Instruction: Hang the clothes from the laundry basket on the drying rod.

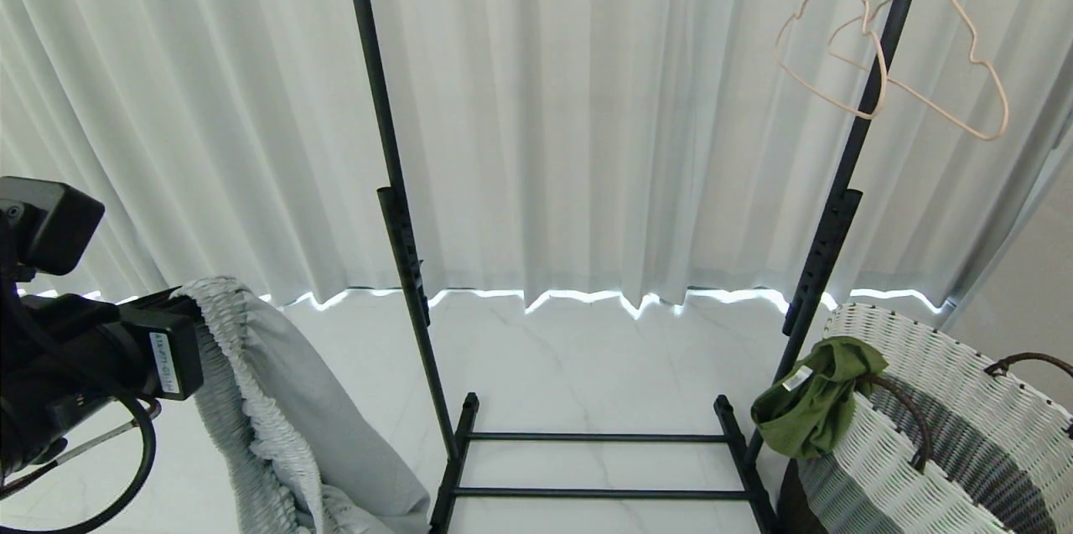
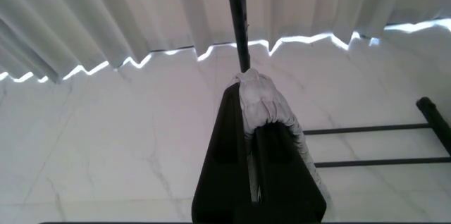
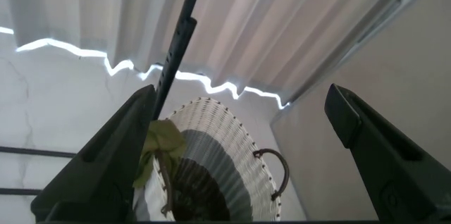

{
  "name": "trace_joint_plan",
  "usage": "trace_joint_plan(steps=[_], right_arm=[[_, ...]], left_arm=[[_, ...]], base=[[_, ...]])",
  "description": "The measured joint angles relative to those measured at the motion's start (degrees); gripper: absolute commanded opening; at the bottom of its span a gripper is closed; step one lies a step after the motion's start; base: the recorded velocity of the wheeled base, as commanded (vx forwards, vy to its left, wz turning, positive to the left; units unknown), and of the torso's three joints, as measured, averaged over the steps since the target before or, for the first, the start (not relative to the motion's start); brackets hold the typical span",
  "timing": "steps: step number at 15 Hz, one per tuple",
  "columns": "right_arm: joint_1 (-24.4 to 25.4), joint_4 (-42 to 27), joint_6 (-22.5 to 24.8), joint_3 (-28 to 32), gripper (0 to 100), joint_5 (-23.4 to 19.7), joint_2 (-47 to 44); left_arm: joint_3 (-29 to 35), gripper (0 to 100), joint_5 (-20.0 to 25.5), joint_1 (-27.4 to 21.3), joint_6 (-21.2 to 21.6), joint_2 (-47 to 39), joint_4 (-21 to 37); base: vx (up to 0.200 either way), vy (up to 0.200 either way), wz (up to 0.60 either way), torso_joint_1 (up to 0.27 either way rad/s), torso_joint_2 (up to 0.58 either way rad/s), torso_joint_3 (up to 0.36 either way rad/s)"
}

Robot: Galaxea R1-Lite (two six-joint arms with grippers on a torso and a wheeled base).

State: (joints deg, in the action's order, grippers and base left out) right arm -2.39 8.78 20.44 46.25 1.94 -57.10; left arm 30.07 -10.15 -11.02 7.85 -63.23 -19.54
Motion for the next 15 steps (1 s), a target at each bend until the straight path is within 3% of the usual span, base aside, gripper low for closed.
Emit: trace_joint_plan(steps=[7,11,15], right_arm=[[-0.1,-0.1,-0.3,1.2,100,-0.2,-0.2],[0.0,-0.1,-0.4,1.6,100,-0.2,-0.4],[-0.1,0.0,-2.5,2.1,100,-0.3,-0.5]], left_arm=[[-2.4,0,0.1,-0.2,0.0,3.2,0.1],[-2.4,0,0.1,-0.2,0.0,3.6,0.1],[-2.4,0,0.1,-0.4,0.1,3.9,0.0]], base=[[0.0,0.0,0.0,0.0,-0.01,-0.005],[0.0,0.0,0.0,0.054,-0.25,-0.275],[0.0,0.0,0.0,0.117,-0.52,-0.318]])
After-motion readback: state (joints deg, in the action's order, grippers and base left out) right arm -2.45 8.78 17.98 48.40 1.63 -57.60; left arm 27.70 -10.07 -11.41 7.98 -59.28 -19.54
